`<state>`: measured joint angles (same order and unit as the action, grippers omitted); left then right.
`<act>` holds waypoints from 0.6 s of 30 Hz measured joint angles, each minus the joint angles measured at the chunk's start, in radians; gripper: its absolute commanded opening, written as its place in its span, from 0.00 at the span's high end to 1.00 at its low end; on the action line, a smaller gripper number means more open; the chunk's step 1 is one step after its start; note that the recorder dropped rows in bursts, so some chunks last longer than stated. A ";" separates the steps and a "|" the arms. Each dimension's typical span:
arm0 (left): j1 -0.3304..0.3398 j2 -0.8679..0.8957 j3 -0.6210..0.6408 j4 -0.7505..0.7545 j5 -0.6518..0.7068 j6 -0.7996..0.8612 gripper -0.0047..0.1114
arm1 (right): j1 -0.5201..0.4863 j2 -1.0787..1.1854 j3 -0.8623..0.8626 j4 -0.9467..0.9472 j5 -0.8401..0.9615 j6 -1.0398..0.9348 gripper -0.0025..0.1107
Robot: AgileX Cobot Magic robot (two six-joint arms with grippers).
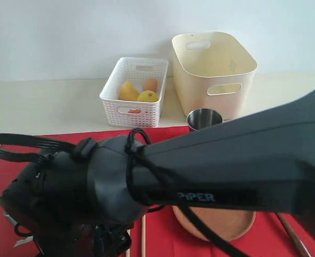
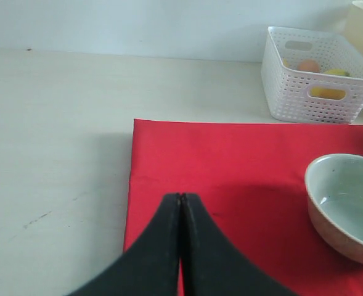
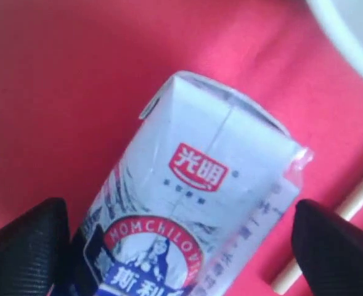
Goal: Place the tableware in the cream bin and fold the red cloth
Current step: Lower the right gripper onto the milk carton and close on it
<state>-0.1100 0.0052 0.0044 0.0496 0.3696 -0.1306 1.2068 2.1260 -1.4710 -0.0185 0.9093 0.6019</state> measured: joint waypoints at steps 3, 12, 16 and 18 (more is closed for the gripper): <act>0.000 0.000 0.000 0.000 0.000 0.000 0.96 | 0.000 0.016 -0.005 0.002 -0.005 -0.011 0.27; 0.000 0.000 0.000 0.000 0.000 0.000 0.96 | 0.000 0.020 -0.007 -0.001 -0.015 -0.034 0.87; 0.000 0.000 0.000 0.000 0.000 0.000 0.96 | 0.000 0.020 -0.007 -0.001 -0.006 -0.066 0.98; 0.000 0.000 0.000 0.000 0.000 0.000 0.96 | 0.000 0.020 -0.007 -0.001 0.005 -0.095 0.98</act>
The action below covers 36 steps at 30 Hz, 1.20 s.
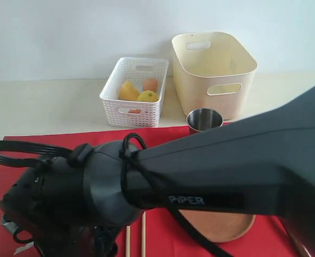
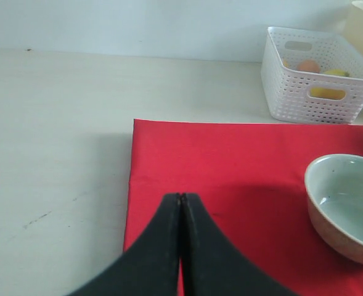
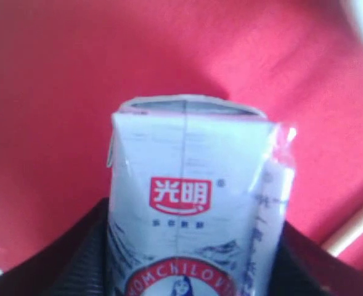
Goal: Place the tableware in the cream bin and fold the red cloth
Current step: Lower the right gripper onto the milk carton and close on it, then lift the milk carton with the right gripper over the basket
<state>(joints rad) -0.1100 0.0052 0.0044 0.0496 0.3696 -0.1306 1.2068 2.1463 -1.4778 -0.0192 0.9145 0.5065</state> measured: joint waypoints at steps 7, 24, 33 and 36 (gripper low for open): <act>0.000 0.000 0.000 0.000 0.000 0.000 0.96 | 0.002 -0.090 0.000 0.002 0.048 -0.105 0.98; 0.000 0.000 0.000 0.000 -0.001 0.000 0.96 | -0.062 -0.551 0.000 -0.221 0.052 -0.180 0.98; 0.000 0.000 0.000 0.000 -0.001 0.000 0.96 | -0.310 -0.560 0.000 -0.229 -0.023 -0.196 0.98; 0.000 0.000 0.000 0.000 -0.001 0.000 0.96 | -0.381 -0.560 0.000 -0.229 -0.058 -0.224 0.98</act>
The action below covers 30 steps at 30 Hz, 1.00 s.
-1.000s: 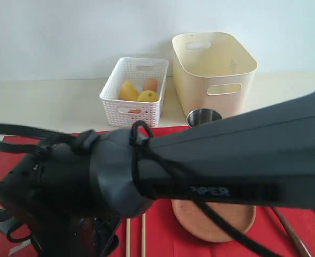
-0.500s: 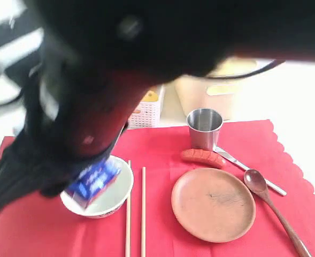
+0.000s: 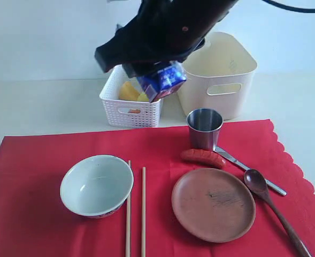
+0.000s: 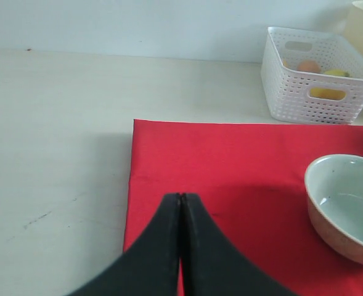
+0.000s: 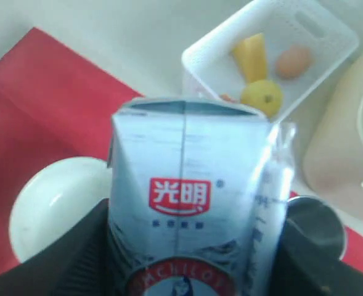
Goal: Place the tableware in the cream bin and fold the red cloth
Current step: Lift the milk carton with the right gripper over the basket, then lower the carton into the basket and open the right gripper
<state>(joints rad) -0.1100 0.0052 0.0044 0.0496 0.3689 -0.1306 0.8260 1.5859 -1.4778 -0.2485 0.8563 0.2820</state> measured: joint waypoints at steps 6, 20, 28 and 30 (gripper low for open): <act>0.000 0.000 0.000 0.000 0.000 0.000 0.96 | -0.128 0.032 0.000 -0.002 -0.116 -0.009 0.98; 0.000 0.000 0.000 0.000 0.000 0.000 0.96 | -0.193 0.359 -0.106 0.089 -0.521 -0.148 0.98; 0.000 0.000 0.000 0.000 -0.002 0.000 0.96 | -0.207 0.568 -0.291 0.094 -0.612 -0.186 0.98; 0.000 0.000 0.000 0.000 -0.002 0.000 0.96 | -0.212 0.601 -0.320 0.096 -0.637 -0.186 0.98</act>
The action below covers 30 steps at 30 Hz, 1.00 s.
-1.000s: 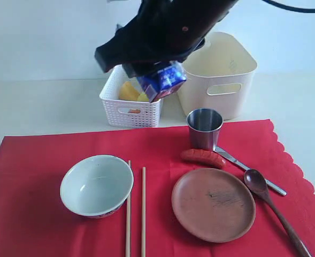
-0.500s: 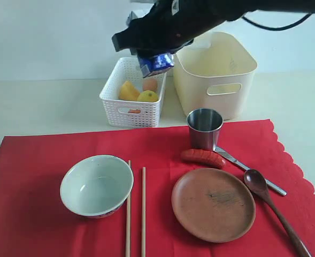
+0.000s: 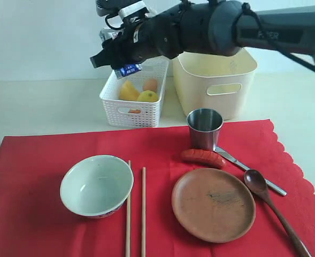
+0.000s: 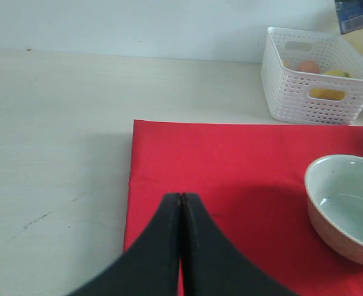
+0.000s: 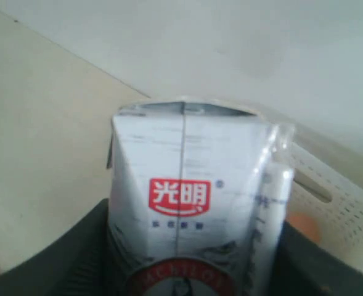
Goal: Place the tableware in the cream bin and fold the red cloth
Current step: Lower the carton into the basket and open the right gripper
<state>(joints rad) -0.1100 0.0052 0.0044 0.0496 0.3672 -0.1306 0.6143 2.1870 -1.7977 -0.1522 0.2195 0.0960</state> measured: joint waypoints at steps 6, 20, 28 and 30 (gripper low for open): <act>0.000 0.000 0.000 0.000 0.000 0.000 0.96 | -0.029 0.117 -0.052 0.000 -0.060 0.000 0.98; 0.000 0.000 0.000 0.000 0.000 0.000 0.96 | -0.045 0.186 -0.061 -0.007 -0.104 -0.081 0.57; 0.000 0.000 0.000 0.000 0.000 0.000 0.96 | -0.008 0.169 -0.063 -0.006 -0.049 -0.096 0.35; 0.000 0.000 0.000 0.000 0.000 0.000 0.96 | -0.008 0.156 -0.065 0.027 -0.010 -0.096 0.36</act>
<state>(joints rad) -0.1100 0.0052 0.0044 0.0496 0.3672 -0.1306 0.6062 2.3434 -1.8625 -0.1253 0.2092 0.0000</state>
